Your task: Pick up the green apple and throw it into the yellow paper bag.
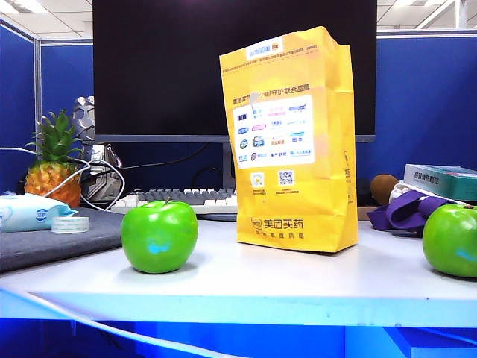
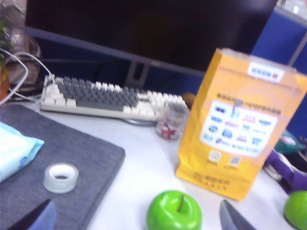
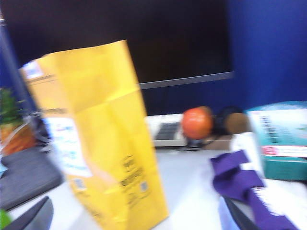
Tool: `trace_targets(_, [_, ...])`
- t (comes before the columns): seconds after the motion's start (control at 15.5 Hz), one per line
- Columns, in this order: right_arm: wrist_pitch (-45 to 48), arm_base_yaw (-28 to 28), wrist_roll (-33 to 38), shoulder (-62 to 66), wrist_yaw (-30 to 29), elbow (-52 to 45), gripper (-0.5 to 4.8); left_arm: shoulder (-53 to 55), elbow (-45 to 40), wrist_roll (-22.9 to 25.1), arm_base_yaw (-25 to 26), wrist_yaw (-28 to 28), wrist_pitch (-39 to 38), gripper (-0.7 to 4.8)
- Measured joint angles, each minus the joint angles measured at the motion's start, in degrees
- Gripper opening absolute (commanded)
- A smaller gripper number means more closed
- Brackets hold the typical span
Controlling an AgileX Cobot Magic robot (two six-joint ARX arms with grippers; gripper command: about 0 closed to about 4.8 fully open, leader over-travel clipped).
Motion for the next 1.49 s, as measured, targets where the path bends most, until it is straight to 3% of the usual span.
trace_targets(0.26, [2.86,0.0,0.15,0.0,-1.49,0.0,4.79,5.99,5.01,0.28,0.0,0.66,-0.48,4.79])
trace_targets(0.58, [2.84,0.0,0.2,-0.02,-3.04,1.99,4.79,27.98,16.48,4.74,0.0,3.58,-0.74,4.79])
trace_targets(0.71, [2.27,0.0,-0.31,-0.02,-2.73,6.12,4.79,42.01,23.76,5.16,0.0,9.33,-1.46,4.79])
trace_targets(0.84, [0.57,0.02,-0.74,0.0,-1.42,7.82,4.79,55.47,31.8,9.18,-0.02,11.8,-3.19,4.79])
trace_targets(0.9, [-2.1,0.04,-0.66,0.52,-0.33,8.94,4.79,65.59,38.58,14.19,-0.92,11.91,-6.99,4.79])
trace_targets(1.03, [-3.43,0.07,1.44,1.68,-0.15,9.81,4.79,73.09,43.36,19.43,-2.19,11.76,-10.67,4.79])
trace_targets(1.1, [-4.79,0.07,3.58,3.85,-0.2,11.06,4.79,76.37,45.48,23.26,-5.53,11.52,-13.6,4.79])
trace_targets(1.16, [-6.78,0.13,5.64,7.45,-1.7,14.01,4.79,78.86,46.93,29.0,-10.43,11.08,-15.54,4.79])
trace_targets(1.29, [-11.34,0.13,7.39,16.37,-8.41,20.06,4.79,79.67,47.63,35.58,-16.55,4.28,-17.14,4.79])
trace_targets(1.36, [-15.19,0.13,7.76,22.93,-14.88,23.87,4.79,79.8,47.63,37.38,-19.23,0.09,-17.81,4.79])
trace_targets(1.49, [-20.94,0.13,8.02,31.71,-24.39,29.22,4.79,80.0,47.6,38.23,-20.7,-1.62,-19.74,4.79])
